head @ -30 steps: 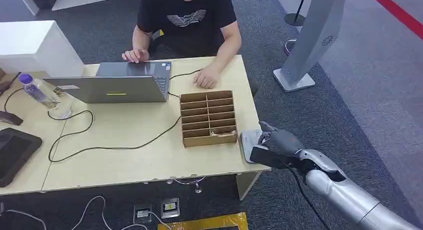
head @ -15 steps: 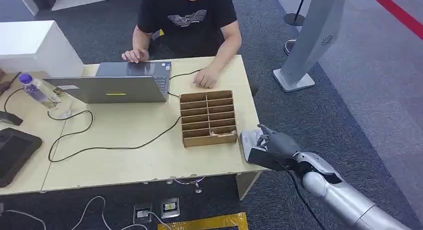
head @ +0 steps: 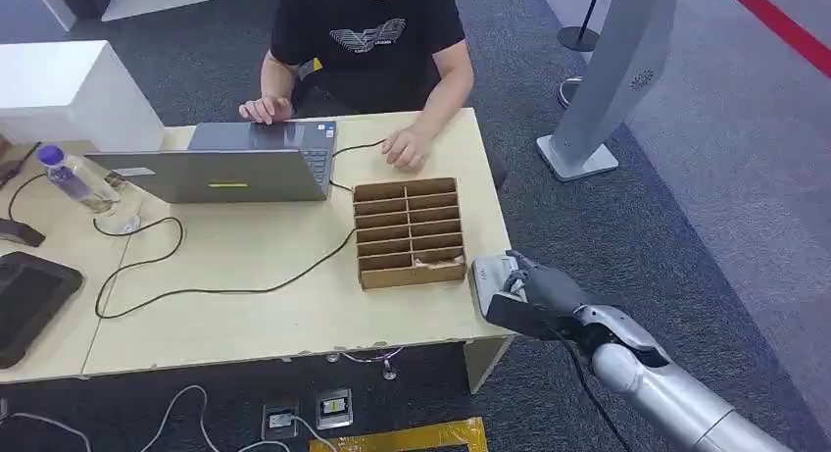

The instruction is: Pass the card to the sensor for recognition and then transmit it.

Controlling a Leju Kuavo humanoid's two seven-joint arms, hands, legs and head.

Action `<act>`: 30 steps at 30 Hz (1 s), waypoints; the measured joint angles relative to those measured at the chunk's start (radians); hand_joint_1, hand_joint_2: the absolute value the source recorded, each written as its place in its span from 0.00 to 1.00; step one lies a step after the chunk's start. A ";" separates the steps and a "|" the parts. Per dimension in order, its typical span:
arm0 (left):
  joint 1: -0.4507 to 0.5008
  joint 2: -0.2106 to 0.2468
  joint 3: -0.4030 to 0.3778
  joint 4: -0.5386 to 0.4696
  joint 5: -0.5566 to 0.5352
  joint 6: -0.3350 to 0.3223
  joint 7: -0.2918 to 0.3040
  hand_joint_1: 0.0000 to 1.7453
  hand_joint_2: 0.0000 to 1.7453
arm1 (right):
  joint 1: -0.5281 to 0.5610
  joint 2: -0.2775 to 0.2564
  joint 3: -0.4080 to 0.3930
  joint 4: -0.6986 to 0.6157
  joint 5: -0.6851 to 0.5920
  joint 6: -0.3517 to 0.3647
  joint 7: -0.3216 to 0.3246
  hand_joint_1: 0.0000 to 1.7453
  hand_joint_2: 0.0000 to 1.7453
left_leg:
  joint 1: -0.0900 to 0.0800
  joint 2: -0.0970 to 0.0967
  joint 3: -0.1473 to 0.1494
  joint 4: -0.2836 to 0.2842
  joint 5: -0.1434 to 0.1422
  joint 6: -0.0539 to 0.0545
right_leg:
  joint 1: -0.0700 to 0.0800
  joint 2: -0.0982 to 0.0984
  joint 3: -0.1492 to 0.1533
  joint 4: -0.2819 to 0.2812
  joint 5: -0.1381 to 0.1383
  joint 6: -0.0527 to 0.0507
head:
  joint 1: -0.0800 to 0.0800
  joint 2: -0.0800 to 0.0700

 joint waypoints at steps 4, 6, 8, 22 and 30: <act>0.000 0.000 0.000 0.000 0.003 0.000 0.002 0.00 0.00 | 0.005 0.004 0.000 0.000 0.000 0.000 0.000 1.00 1.00 | 0.000 0.000 0.000 0.000 0.000 0.000 | 0.000 0.000 0.000 0.000 0.000 0.000 | 0.000 0.000; 0.000 0.000 0.000 0.000 0.004 0.000 0.005 0.00 0.00 | 0.008 0.004 0.000 0.000 0.000 0.000 0.000 1.00 1.00 | 0.000 0.000 0.000 0.000 0.000 0.000 | 0.000 0.000 0.000 0.000 0.000 0.000 | 0.000 0.000; 0.000 0.000 0.000 0.000 0.005 0.000 0.005 0.00 0.00 | 0.011 0.005 0.000 0.000 0.000 0.000 0.000 1.00 1.00 | 0.000 0.000 0.000 0.000 0.000 0.000 | 0.000 0.000 0.000 0.000 0.000 0.000 | 0.000 0.000; 0.000 -0.002 0.000 0.000 0.018 -0.003 0.004 0.00 0.00 | -0.004 0.005 -0.083 -0.130 -0.013 0.034 0.076 1.00 1.00 | 0.000 0.000 0.000 0.000 0.000 0.000 | 0.000 0.000 0.000 0.000 0.000 0.000 | 0.000 0.000; 0.000 -0.012 -0.009 0.000 0.023 -0.003 -0.003 0.00 0.00 | -0.121 0.003 -0.200 -0.283 -0.094 0.062 0.109 1.00 1.00 | 0.000 0.001 0.000 0.000 0.000 0.000 | 0.000 0.000 0.000 0.000 0.001 0.000 | 0.000 0.000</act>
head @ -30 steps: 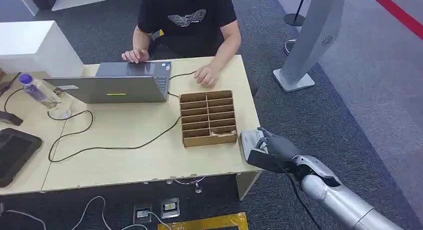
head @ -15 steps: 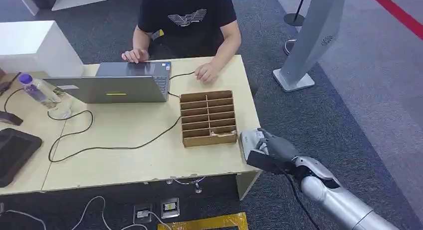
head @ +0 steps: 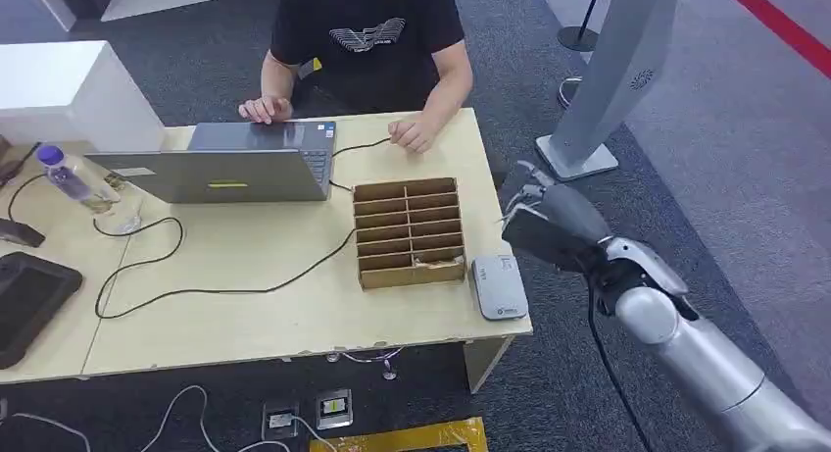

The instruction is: Pass the card to the sensor for recognition and then transmit it.

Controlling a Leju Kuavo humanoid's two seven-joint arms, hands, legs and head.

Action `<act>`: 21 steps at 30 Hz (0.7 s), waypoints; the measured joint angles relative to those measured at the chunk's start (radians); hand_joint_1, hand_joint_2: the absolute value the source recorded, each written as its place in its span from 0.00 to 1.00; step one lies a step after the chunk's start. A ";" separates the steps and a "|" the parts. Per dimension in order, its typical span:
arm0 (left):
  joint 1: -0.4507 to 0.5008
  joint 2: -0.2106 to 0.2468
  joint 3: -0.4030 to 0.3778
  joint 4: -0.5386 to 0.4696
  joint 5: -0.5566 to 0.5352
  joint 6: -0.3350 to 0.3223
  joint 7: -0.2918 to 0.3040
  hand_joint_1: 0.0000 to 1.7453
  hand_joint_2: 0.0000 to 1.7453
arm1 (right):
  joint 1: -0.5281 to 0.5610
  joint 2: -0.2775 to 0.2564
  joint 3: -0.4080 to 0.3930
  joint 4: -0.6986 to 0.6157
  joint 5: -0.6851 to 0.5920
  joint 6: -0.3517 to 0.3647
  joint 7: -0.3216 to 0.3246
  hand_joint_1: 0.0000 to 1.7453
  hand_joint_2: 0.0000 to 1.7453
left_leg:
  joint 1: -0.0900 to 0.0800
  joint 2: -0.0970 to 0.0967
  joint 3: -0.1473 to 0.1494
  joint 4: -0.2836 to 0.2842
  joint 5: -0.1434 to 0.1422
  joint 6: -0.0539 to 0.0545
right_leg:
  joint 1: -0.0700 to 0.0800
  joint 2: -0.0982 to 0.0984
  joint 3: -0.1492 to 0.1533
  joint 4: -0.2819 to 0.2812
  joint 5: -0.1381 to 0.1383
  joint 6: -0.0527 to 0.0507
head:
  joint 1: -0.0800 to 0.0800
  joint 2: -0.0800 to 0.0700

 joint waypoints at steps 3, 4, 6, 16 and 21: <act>0.000 -0.002 -0.007 0.000 0.000 0.000 -0.001 0.00 0.00 | -0.056 0.005 -0.025 -0.011 0.024 0.006 -0.026 1.00 1.00 | 0.000 0.000 0.000 0.000 0.000 0.000 | 0.000 0.000 0.000 0.000 0.000 0.000 | 0.000 0.000; 0.000 -0.002 -0.008 0.000 0.000 0.000 -0.001 0.00 0.00 | -0.071 0.010 -0.027 -0.010 0.044 0.006 -0.041 1.00 1.00 | 0.000 0.000 0.000 0.000 0.000 0.000 | 0.000 0.000 0.000 0.000 0.000 0.000 | 0.000 0.000; -0.001 -0.002 -0.010 0.000 0.000 -0.001 -0.002 0.00 0.00 | -0.097 0.026 -0.026 -0.005 0.080 0.000 -0.077 1.00 1.00 | 0.000 0.000 0.000 0.000 0.000 0.000 | 0.000 0.000 0.000 0.000 0.000 0.000 | 0.000 0.000; -0.006 -0.010 -0.019 0.000 -0.006 -0.009 -0.003 0.00 0.00 | -0.202 0.194 -0.003 0.246 0.167 -0.073 -0.216 1.00 1.00 | 0.001 -0.001 -0.001 0.000 0.000 -0.001 | 0.001 0.000 0.000 0.001 0.000 0.000 | 0.000 0.000; -0.006 -0.009 -0.034 0.000 -0.008 -0.009 0.005 0.00 0.00 | -0.237 0.267 0.010 0.391 0.196 -0.114 -0.247 1.00 1.00 | 0.001 -0.001 -0.001 0.000 0.000 -0.001 | 0.001 0.000 0.000 0.001 0.000 0.000 | 0.000 0.000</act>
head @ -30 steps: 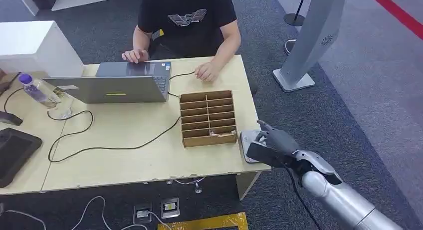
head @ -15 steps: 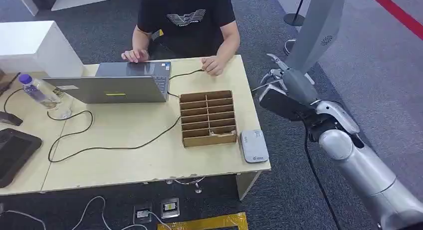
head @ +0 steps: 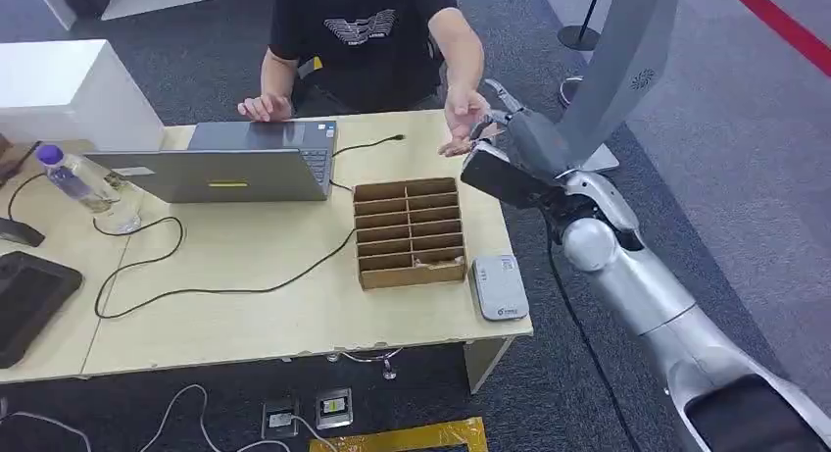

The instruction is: Pass the card to the sensor for recognition and then transmit it.

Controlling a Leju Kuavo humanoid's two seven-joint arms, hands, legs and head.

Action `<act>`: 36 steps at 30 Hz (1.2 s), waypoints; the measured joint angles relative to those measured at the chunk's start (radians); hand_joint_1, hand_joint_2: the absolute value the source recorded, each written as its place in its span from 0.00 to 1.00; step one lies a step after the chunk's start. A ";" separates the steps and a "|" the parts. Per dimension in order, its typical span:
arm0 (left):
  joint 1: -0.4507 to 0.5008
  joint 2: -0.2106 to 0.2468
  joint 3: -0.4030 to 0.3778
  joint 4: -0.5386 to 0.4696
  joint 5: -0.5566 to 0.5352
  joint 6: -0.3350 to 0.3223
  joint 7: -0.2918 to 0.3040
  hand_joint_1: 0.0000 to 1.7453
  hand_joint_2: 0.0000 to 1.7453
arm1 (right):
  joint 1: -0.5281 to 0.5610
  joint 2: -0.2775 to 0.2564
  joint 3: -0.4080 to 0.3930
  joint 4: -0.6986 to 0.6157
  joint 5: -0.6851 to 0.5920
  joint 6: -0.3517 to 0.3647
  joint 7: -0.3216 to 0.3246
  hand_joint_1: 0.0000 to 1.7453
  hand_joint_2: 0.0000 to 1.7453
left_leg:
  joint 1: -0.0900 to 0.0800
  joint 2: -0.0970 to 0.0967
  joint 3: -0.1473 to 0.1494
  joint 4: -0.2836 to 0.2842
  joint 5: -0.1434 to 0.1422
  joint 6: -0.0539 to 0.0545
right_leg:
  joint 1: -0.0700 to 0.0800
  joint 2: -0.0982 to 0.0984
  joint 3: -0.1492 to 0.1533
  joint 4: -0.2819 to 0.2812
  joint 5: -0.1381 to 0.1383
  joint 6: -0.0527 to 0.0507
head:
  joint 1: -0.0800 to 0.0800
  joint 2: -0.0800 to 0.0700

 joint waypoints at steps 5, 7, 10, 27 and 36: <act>-0.001 0.000 -0.007 0.000 -0.002 0.002 0.010 0.00 0.00 | -0.035 0.055 0.018 0.123 0.021 -0.027 -0.015 1.00 1.00 | 0.000 0.000 0.000 0.000 0.000 0.000 | 0.000 0.000 0.000 0.000 0.000 0.000 | 0.000 0.000; -0.004 0.000 -0.008 0.000 -0.003 0.001 0.013 0.00 0.00 | -0.052 0.073 0.023 0.167 0.026 -0.033 -0.019 1.00 1.00 | 0.000 0.000 0.000 0.000 0.000 0.000 | 0.000 0.000 -0.001 0.000 0.000 0.000 | 0.000 0.000; -0.010 0.000 -0.008 0.000 -0.003 0.002 0.016 0.00 0.00 | -0.066 0.095 0.029 0.218 0.034 -0.048 -0.027 1.00 1.00 | 0.000 0.000 0.000 0.000 0.000 0.000 | 0.000 0.000 -0.001 0.000 0.000 0.000 | 0.000 0.000; -0.025 -0.001 -0.031 0.000 -0.002 0.012 0.037 0.00 0.00 | -0.107 0.131 0.036 0.413 0.069 -0.123 -0.044 0.00 1.00 | 0.000 0.000 -0.001 0.000 0.000 0.000 | 0.000 0.000 -0.002 0.000 0.000 0.000 | 0.000 0.000; -0.025 -0.001 -0.031 0.000 0.002 0.013 0.037 0.00 0.00 | -0.110 0.131 0.036 0.423 0.075 -0.123 -0.035 0.00 1.00 | 0.000 0.000 0.000 0.000 0.000 0.000 | 0.000 0.001 -0.002 0.000 0.000 0.000 | 0.000 0.000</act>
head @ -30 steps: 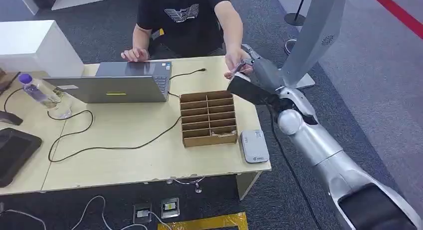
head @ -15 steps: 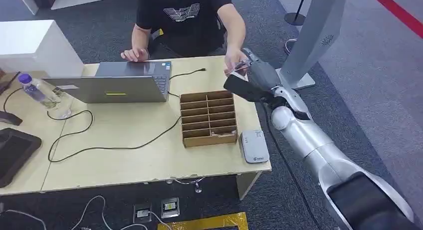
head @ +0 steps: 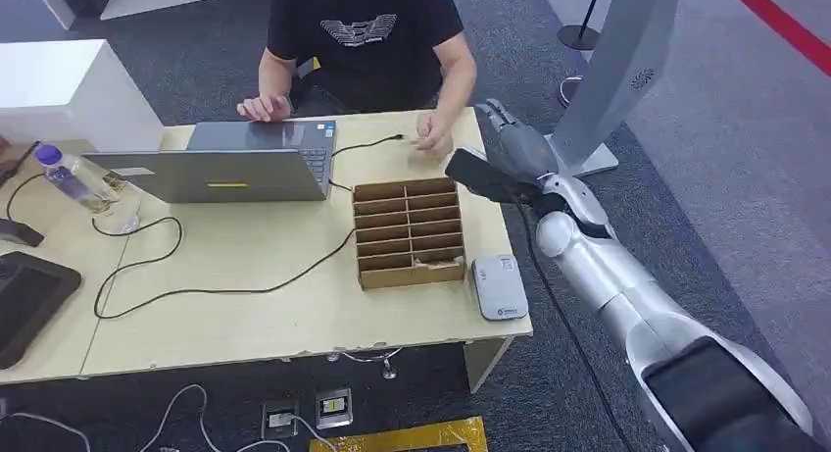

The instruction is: Pass the card to the sensor for recognition and then transmit it.

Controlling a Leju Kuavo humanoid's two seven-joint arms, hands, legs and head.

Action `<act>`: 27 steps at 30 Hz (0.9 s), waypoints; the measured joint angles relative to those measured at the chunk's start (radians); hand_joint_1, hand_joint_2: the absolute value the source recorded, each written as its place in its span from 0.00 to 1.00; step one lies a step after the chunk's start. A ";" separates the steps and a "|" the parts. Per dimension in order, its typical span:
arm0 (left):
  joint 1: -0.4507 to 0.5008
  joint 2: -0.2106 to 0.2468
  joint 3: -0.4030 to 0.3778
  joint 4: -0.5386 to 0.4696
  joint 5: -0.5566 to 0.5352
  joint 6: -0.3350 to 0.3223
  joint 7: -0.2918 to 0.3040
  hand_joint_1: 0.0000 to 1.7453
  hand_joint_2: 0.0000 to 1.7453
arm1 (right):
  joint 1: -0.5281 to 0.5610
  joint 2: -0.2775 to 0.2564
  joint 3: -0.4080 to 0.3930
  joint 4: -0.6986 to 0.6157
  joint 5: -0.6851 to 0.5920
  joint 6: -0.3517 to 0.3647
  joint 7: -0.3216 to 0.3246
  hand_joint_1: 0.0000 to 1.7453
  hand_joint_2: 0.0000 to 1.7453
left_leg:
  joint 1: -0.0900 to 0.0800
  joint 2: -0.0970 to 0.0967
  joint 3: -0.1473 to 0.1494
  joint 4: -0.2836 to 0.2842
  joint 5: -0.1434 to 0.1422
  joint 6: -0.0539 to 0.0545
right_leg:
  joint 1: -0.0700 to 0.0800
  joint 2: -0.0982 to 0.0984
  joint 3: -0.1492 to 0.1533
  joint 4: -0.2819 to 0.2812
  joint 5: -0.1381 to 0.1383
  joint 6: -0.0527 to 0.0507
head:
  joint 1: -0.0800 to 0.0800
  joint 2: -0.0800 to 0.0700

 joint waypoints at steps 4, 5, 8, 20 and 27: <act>0.000 0.000 0.000 0.000 0.006 0.000 0.000 0.00 0.00 | 0.000 -0.007 0.000 -0.024 0.008 0.003 0.038 0.00 1.00 | 0.000 0.000 0.000 0.000 0.000 0.000 | 0.000 0.000 0.000 0.000 0.000 0.000 | 0.000 0.000; 0.001 0.000 0.000 0.000 0.008 0.001 0.000 0.00 0.00 | 0.004 -0.016 0.000 -0.044 0.009 0.009 0.060 0.00 1.00 | 0.000 0.000 0.000 0.000 0.000 0.000 | 0.000 0.000 0.000 0.000 0.000 0.000 | 0.000 0.000; 0.007 0.000 0.000 0.000 0.016 0.004 -0.001 0.00 0.00 | 0.040 -0.055 -0.001 -0.158 -0.009 0.058 0.164 0.00 1.00 | 0.000 0.000 0.001 0.000 0.000 0.000 | 0.000 0.000 0.000 -0.001 0.000 0.000 | 0.000 0.000; 0.032 -0.002 0.000 0.000 0.053 0.064 -0.020 0.00 0.00 | 0.303 -0.271 -0.048 -0.614 -0.084 0.071 0.381 0.00 1.00 | 0.000 0.000 0.001 0.000 -0.001 0.000 | 0.000 0.000 0.000 -0.001 0.000 0.000 | 0.000 0.000; 0.032 -0.002 0.000 0.000 0.069 0.069 -0.020 0.00 0.00 | 0.462 -0.398 -0.077 -0.864 -0.021 0.079 0.461 0.00 1.00 | 0.000 0.002 0.001 0.000 -0.001 0.000 | 0.000 0.000 0.000 -0.001 0.000 0.000 | 0.000 0.000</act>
